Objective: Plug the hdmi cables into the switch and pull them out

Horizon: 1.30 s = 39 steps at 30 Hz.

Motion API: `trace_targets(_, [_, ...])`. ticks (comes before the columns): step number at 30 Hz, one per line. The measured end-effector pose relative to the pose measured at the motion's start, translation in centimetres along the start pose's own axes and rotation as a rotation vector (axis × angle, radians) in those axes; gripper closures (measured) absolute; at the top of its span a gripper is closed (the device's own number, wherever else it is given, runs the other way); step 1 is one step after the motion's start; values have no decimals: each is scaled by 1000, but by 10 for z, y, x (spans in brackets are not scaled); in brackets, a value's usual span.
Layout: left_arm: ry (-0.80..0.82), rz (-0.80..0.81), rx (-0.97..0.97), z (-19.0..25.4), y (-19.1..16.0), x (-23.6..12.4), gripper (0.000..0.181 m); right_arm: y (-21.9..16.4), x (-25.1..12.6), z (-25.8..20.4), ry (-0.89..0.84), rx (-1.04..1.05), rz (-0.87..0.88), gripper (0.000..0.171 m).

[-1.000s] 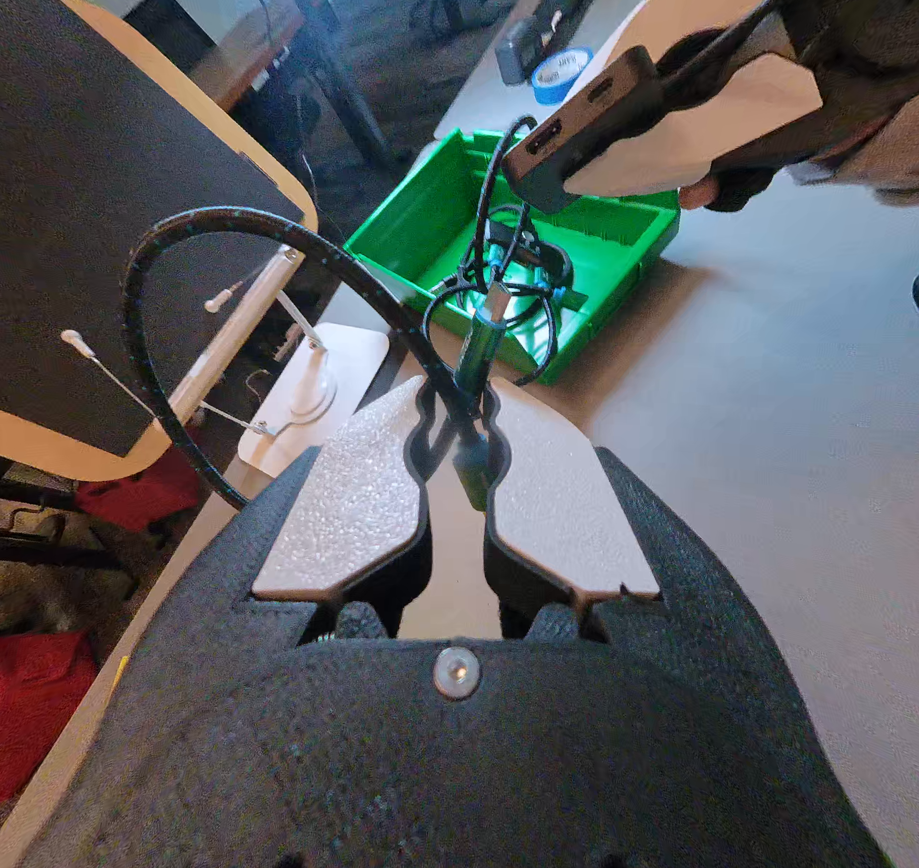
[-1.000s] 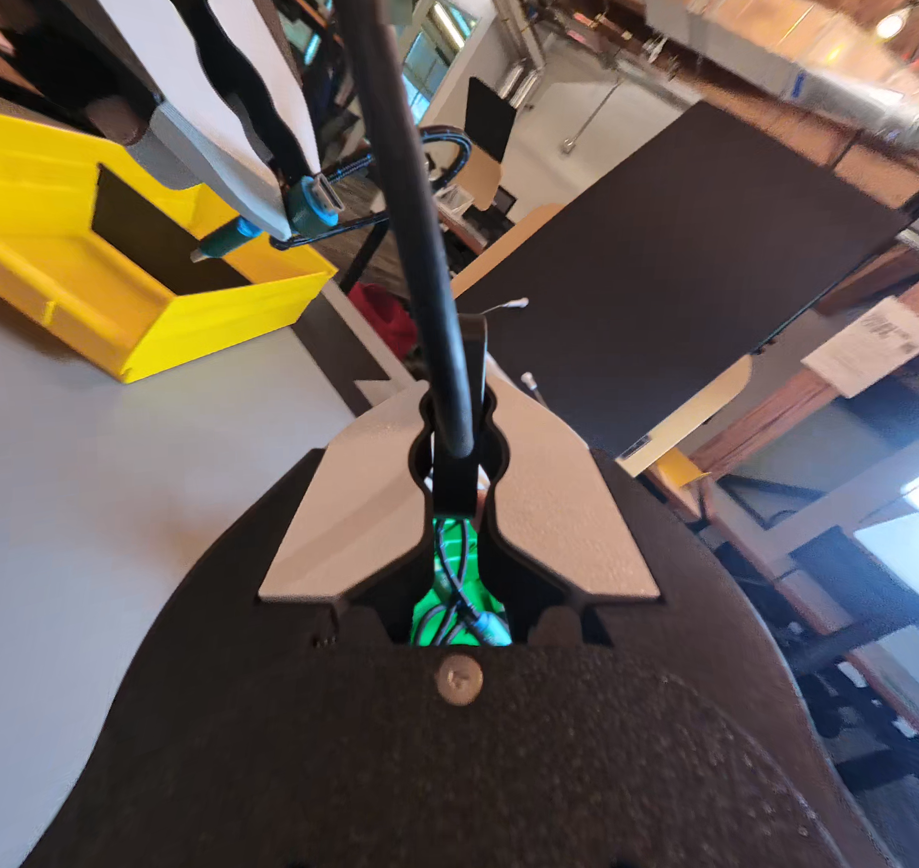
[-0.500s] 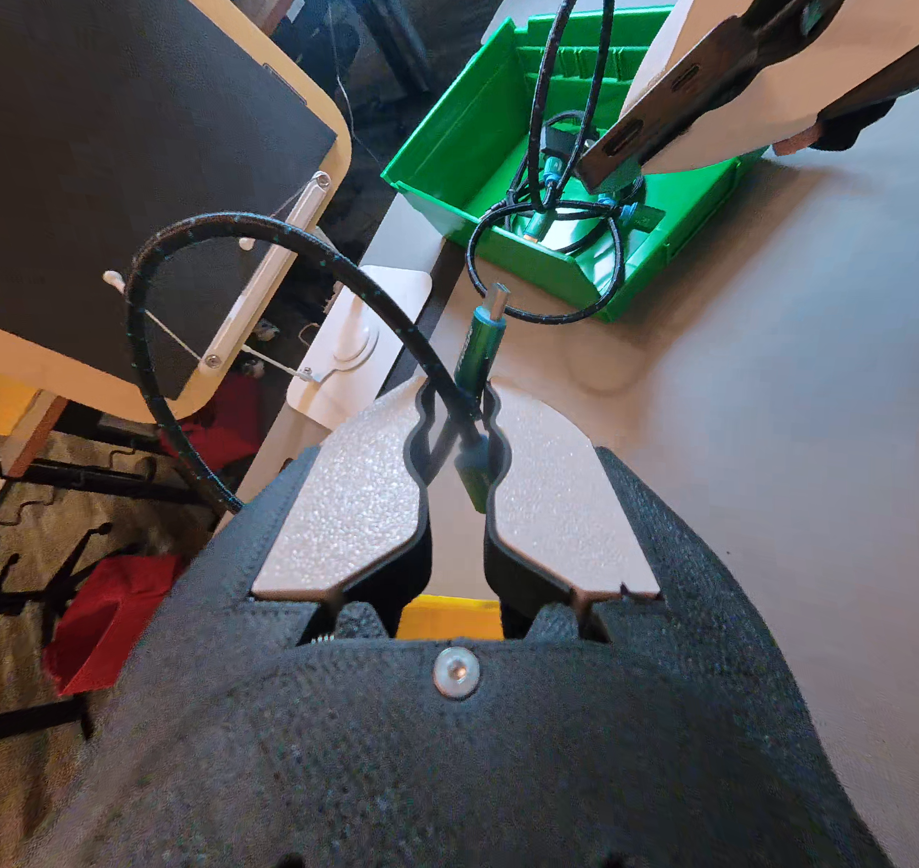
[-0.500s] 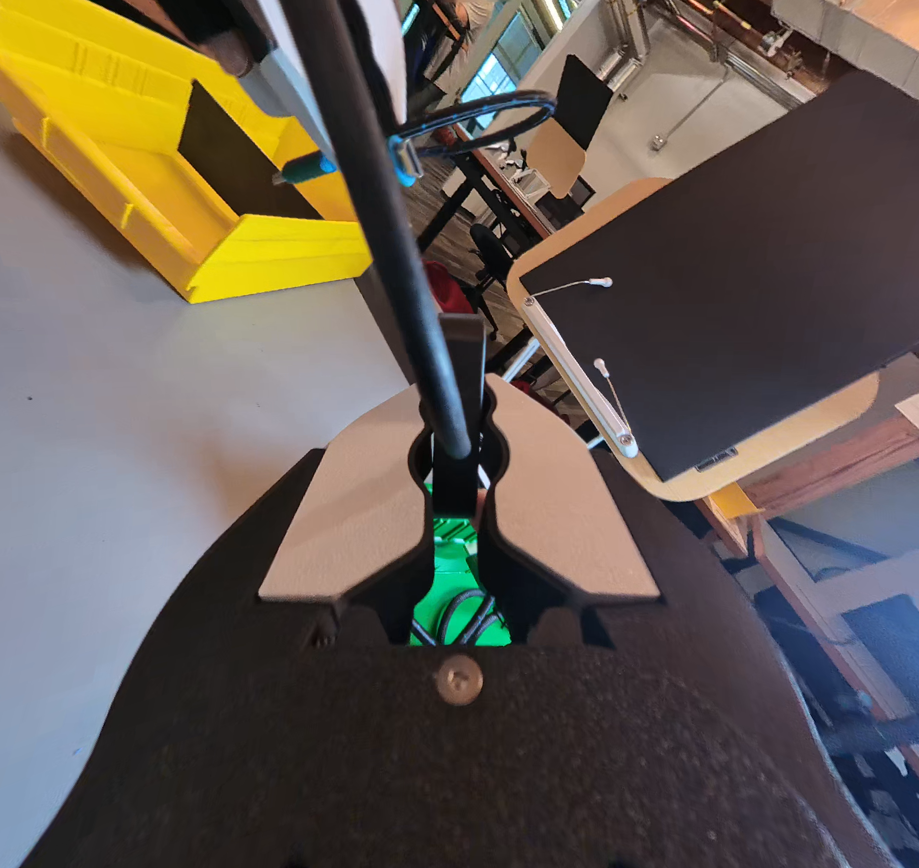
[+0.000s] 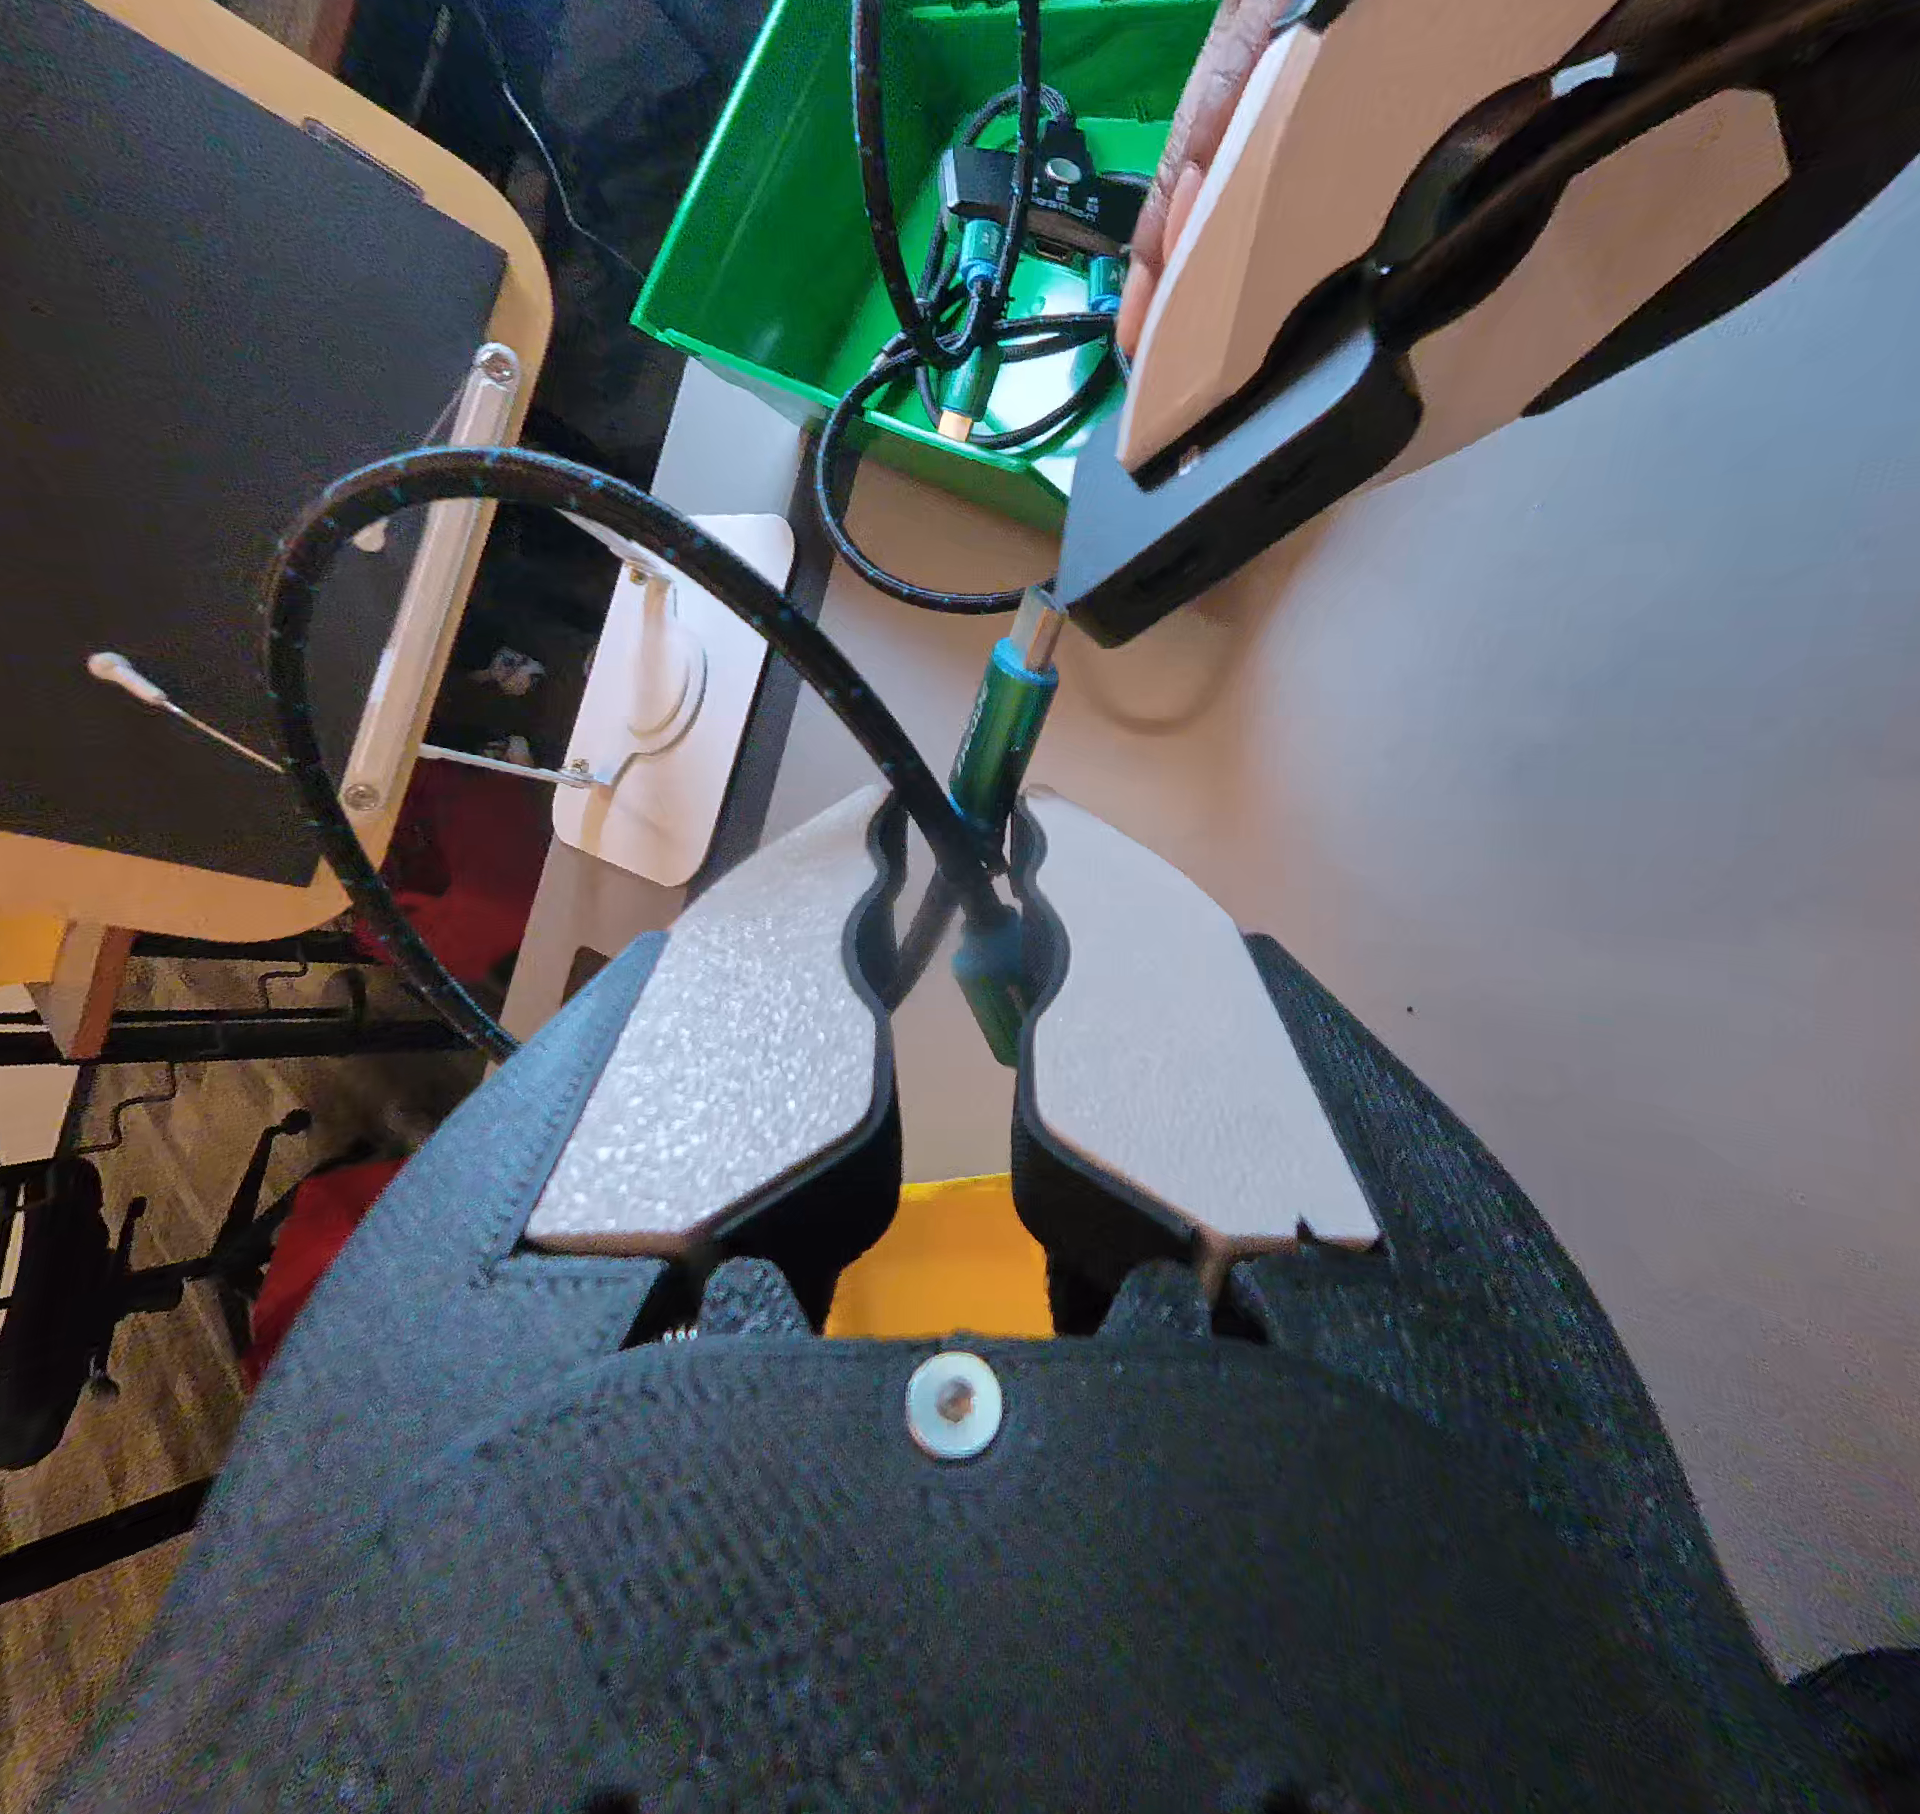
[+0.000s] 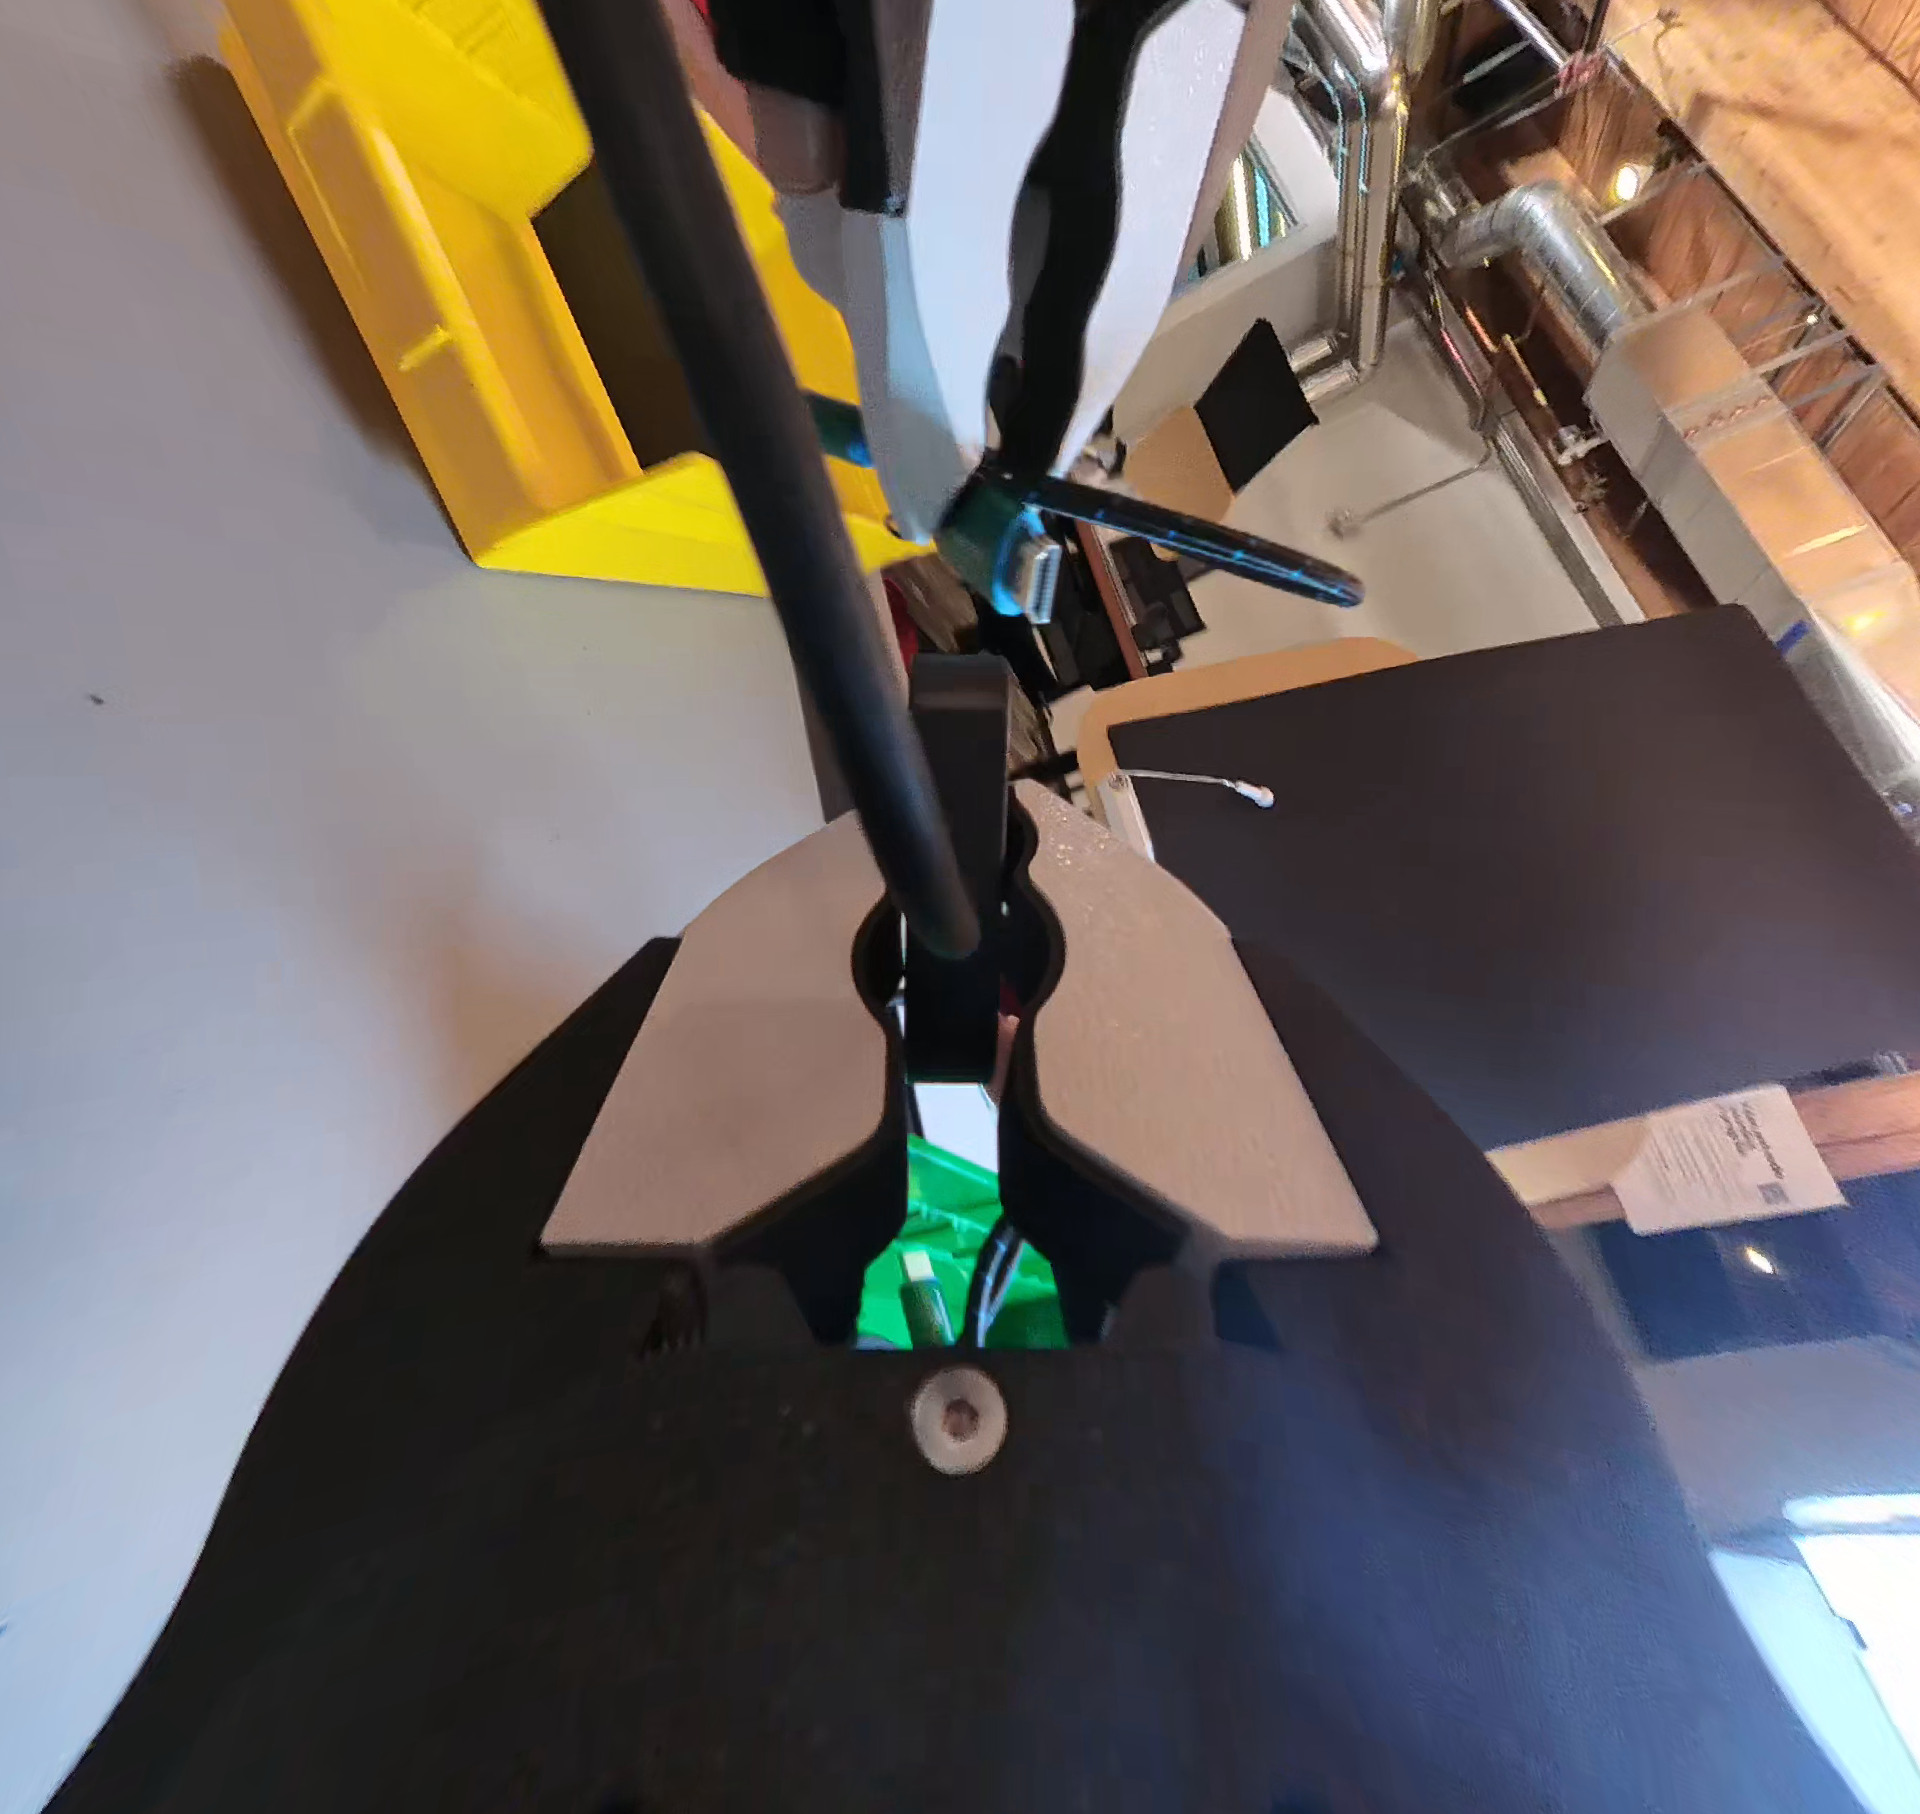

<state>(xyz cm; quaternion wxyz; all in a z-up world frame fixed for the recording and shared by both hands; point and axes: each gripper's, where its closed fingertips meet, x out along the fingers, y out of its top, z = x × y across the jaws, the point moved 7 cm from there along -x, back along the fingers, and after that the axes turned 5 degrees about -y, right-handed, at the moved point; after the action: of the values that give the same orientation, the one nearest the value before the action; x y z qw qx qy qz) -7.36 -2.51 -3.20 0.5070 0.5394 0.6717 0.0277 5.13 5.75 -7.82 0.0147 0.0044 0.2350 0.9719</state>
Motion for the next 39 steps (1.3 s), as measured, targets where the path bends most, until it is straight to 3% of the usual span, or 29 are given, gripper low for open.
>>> trace_targets(8, [-31,-143,-5,9,-8,35,162,-13,10,-13,-5,-151,-171,157])
trace_targets(15, [-2,-262,47,16,-14,59,163,-22,15,-28,124,-77,-251,157])
trace_targets(23, [-70,-236,57,27,-11,70,165,-40,18,-40,204,-61,-377,157])
trace_targets(39, [-66,-351,91,32,-21,85,167,-37,18,-48,312,95,-335,157])
